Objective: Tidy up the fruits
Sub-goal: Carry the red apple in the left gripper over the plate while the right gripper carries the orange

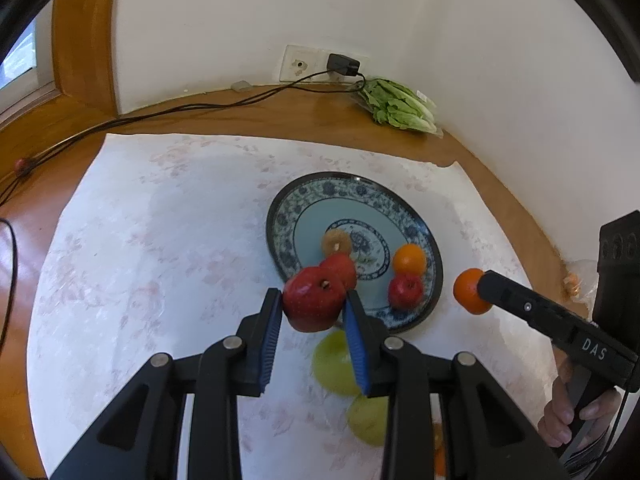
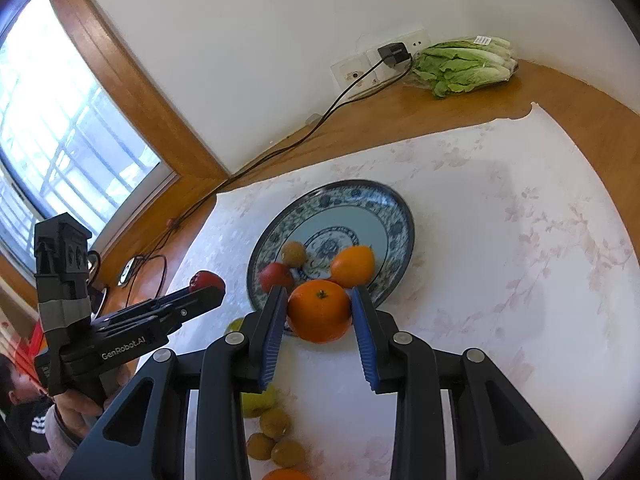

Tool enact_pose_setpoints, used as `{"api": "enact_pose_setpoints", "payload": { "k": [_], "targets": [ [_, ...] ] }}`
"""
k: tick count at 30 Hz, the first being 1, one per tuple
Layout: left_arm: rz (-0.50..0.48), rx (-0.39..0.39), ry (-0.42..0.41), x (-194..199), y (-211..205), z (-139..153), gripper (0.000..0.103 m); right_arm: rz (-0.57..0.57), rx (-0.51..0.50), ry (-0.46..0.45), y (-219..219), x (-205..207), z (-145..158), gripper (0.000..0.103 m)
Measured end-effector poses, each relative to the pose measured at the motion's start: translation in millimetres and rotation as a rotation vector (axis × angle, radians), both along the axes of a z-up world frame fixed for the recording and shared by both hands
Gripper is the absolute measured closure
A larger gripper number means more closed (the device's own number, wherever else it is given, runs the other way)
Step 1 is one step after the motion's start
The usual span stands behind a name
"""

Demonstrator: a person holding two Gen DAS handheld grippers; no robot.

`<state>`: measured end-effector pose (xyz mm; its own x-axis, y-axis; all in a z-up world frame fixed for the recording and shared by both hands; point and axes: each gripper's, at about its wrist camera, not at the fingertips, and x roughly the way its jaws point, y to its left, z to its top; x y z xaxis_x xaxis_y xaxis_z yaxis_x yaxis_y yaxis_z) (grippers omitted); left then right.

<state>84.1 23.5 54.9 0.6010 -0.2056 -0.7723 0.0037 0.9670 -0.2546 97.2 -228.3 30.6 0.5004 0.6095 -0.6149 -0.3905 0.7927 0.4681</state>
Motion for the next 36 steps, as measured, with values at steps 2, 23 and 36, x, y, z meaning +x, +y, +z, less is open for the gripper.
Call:
{"api": "enact_pose_setpoints", "payload": {
  "k": [2, 23, 36],
  "targets": [
    [-0.002, 0.002, 0.0, 6.8, -1.0, 0.3, 0.071, -0.008, 0.001, 0.004, -1.1, 4.5, 0.5, 0.069],
    [0.02, -0.02, 0.04, 65.6, -7.1, -21.2, 0.071, -0.084, -0.058, -0.027, 16.4, 55.8, -16.6, 0.069],
    [0.03, -0.042, 0.035, 75.7, -5.4, -28.9, 0.071, -0.111, -0.098, -0.083, 19.5, 62.8, -26.8, 0.069]
  ]
}}
